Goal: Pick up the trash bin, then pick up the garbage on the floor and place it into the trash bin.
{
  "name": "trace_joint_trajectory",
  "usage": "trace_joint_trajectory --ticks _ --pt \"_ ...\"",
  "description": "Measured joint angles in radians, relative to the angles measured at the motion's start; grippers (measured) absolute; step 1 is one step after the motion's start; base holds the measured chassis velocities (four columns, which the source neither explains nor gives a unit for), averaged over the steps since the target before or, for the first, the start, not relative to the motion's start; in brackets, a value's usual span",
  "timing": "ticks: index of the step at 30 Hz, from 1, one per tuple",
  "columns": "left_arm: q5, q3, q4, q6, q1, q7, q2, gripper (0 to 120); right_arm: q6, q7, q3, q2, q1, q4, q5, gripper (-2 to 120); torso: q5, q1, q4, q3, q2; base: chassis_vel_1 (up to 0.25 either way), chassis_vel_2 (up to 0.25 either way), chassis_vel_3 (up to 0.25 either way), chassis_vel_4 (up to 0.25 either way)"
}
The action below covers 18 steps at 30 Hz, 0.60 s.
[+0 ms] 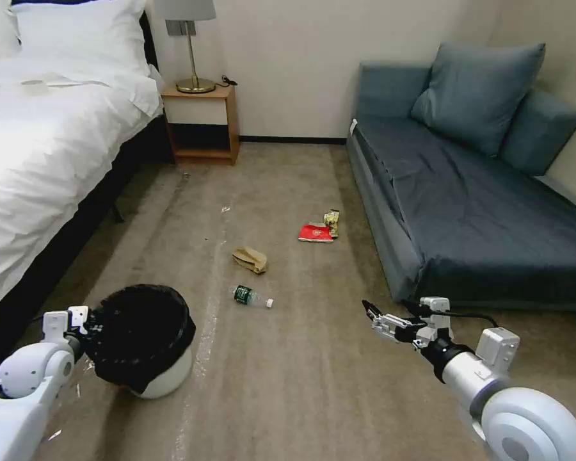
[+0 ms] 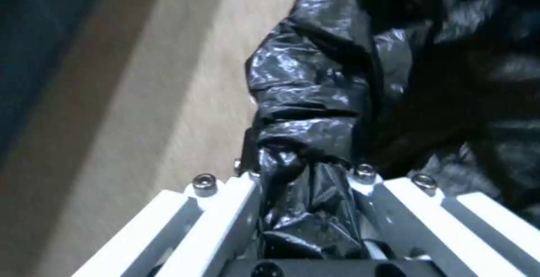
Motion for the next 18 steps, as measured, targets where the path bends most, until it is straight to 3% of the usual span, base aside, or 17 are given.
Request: trace_joint_trajectory --ticks 4,18 --pt "0.016 -0.008 -0.009 -0.005 0.010 0.009 0.013 8 0.000 0.000 0.003 0.000 -0.005 0.002 -0.001 100 0.0003 0.000 0.0001 0.000 0.000 0.000 0.000 0.000 0.000" --pt "0.066 -0.042 -0.066 -0.016 0.055 0.038 0.115 3 0.006 0.000 0.026 0.011 -0.024 0.021 -0.001 100 0.0014 0.000 0.0006 0.000 0.000 0.000 0.000 0.000 0.000"
